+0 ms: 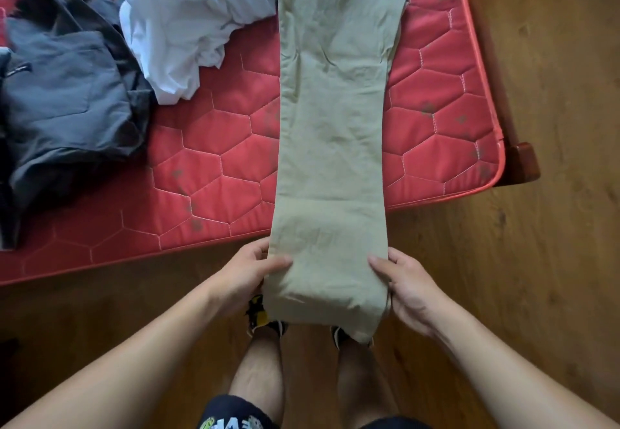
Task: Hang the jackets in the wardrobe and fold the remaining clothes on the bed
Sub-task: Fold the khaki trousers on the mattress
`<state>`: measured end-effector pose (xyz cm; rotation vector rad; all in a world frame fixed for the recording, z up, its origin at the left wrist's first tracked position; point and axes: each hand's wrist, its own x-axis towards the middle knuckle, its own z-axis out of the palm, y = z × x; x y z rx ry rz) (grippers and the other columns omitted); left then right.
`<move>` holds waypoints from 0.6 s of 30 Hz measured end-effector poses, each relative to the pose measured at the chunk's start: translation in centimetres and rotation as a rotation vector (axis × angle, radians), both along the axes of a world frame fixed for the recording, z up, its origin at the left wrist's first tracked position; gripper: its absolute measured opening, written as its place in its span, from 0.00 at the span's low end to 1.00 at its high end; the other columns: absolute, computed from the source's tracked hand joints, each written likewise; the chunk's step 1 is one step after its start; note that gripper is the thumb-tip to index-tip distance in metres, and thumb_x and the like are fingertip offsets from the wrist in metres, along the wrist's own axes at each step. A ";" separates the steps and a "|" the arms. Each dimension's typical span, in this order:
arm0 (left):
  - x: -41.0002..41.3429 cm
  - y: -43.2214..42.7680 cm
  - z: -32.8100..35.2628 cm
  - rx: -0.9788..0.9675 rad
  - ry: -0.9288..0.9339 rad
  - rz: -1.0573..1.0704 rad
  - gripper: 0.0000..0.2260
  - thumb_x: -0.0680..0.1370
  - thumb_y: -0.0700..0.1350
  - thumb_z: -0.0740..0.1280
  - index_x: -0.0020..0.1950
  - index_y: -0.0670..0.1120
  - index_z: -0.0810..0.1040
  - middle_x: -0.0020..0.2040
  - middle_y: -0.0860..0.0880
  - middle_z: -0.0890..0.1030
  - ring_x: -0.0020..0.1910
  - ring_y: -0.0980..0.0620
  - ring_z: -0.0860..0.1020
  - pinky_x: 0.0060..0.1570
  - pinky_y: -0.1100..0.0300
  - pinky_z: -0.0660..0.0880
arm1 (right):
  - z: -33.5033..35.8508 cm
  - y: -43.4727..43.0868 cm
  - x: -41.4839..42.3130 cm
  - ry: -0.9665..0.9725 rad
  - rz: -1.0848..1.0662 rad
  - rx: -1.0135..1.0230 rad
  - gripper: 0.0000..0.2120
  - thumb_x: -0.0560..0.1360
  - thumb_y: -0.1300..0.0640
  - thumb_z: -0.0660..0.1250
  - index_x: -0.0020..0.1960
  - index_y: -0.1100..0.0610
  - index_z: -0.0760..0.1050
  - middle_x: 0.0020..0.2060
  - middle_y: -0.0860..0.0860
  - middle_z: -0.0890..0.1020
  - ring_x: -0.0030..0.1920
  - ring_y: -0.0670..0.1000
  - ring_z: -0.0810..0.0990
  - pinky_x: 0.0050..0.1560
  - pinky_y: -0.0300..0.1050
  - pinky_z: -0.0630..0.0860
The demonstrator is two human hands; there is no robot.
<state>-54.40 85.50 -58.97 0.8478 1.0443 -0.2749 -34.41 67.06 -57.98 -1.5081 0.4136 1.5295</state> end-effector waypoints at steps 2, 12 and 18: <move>-0.6 -0.6 0.4 -0.039 0.006 0.029 0.13 0.80 0.41 0.69 0.64 0.48 0.80 0.61 0.45 0.84 0.59 0.42 0.83 0.57 0.47 0.81 | 0.6 -0.4 -0.1 -0.016 -0.031 -0.022 0.11 0.82 0.61 0.64 0.61 0.66 0.74 0.56 0.61 0.85 0.55 0.57 0.85 0.58 0.55 0.81; -3.6 -4.2 1.2 0.006 0.042 0.034 0.18 0.82 0.40 0.67 0.70 0.52 0.68 0.59 0.45 0.85 0.56 0.44 0.84 0.44 0.56 0.82 | 1.3 -3.6 -1.8 -0.258 0.436 -0.134 0.23 0.79 0.71 0.58 0.58 0.47 0.82 0.56 0.52 0.85 0.53 0.58 0.85 0.51 0.58 0.80; -1.6 -0.6 3.7 0.064 0.088 -0.014 0.14 0.84 0.41 0.60 0.55 0.51 0.85 0.39 0.46 0.79 0.32 0.55 0.77 0.30 0.63 0.71 | 2.8 -2.2 1.1 0.001 0.300 0.028 0.13 0.79 0.68 0.65 0.60 0.58 0.82 0.55 0.56 0.86 0.50 0.51 0.87 0.37 0.42 0.82</move>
